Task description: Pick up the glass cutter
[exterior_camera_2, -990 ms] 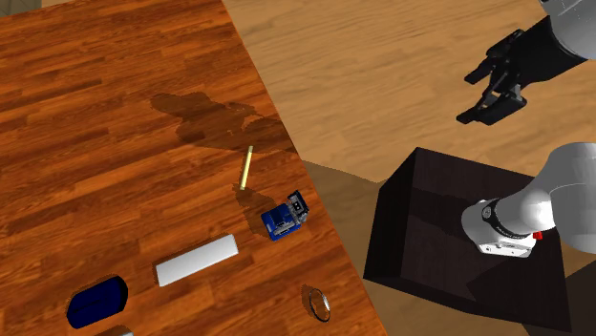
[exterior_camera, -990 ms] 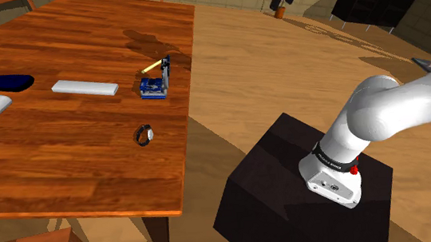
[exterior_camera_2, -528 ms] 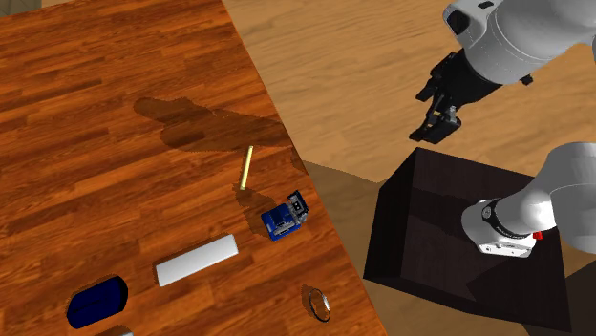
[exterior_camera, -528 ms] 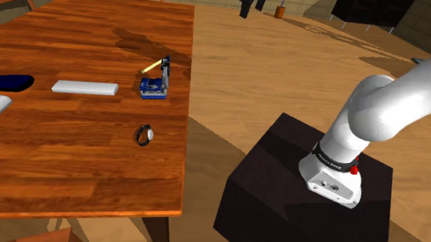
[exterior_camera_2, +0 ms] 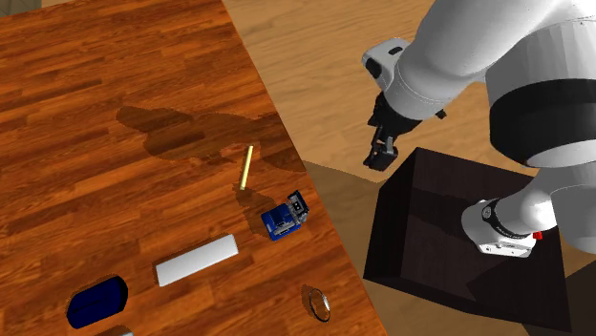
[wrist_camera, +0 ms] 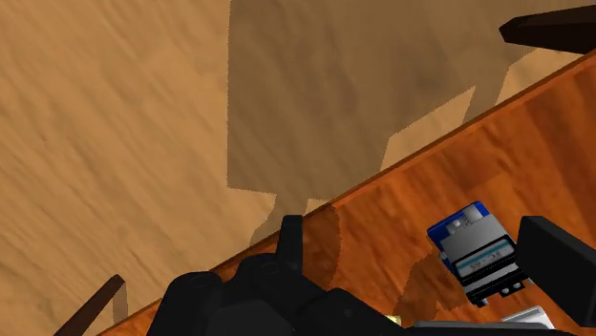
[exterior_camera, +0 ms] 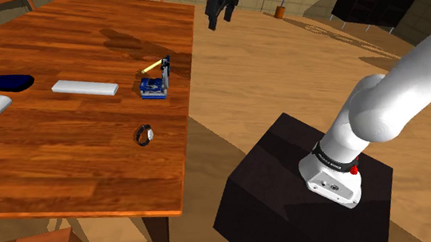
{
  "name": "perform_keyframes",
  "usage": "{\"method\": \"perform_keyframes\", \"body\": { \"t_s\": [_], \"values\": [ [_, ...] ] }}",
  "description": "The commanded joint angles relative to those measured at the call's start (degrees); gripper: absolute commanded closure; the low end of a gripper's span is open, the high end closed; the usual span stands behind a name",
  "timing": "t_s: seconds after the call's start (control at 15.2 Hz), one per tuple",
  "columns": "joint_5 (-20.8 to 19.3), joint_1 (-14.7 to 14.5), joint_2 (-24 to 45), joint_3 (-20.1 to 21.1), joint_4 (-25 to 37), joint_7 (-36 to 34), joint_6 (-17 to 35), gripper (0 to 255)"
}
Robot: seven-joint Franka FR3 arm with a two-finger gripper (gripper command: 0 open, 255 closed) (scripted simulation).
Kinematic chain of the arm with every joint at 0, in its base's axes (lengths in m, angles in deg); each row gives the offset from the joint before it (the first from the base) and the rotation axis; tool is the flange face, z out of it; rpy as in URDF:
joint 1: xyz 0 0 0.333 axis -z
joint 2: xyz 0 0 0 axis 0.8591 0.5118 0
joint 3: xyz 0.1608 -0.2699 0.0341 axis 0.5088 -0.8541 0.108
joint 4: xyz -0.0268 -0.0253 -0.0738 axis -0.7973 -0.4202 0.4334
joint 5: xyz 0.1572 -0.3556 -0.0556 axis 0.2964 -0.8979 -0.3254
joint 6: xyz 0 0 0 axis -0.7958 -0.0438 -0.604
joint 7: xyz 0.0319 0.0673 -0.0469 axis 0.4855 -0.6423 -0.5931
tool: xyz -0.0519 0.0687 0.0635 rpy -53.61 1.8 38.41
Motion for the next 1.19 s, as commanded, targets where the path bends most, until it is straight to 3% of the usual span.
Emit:
{"method": "perform_keyframes", "body": {
  "t_s": [0.0,0.86,1.12],
  "values": [
    [0.2,-0.72,4.78,0.95,3.28,-0.31,0.35,0],
    [-0.66,-5.27,32.63,5.08,27.11,-0.23,-2.53,0],
    [-0.77,-5.26,33.03,5.01,24.59,-0.36,0.39,0]
  ]
}}
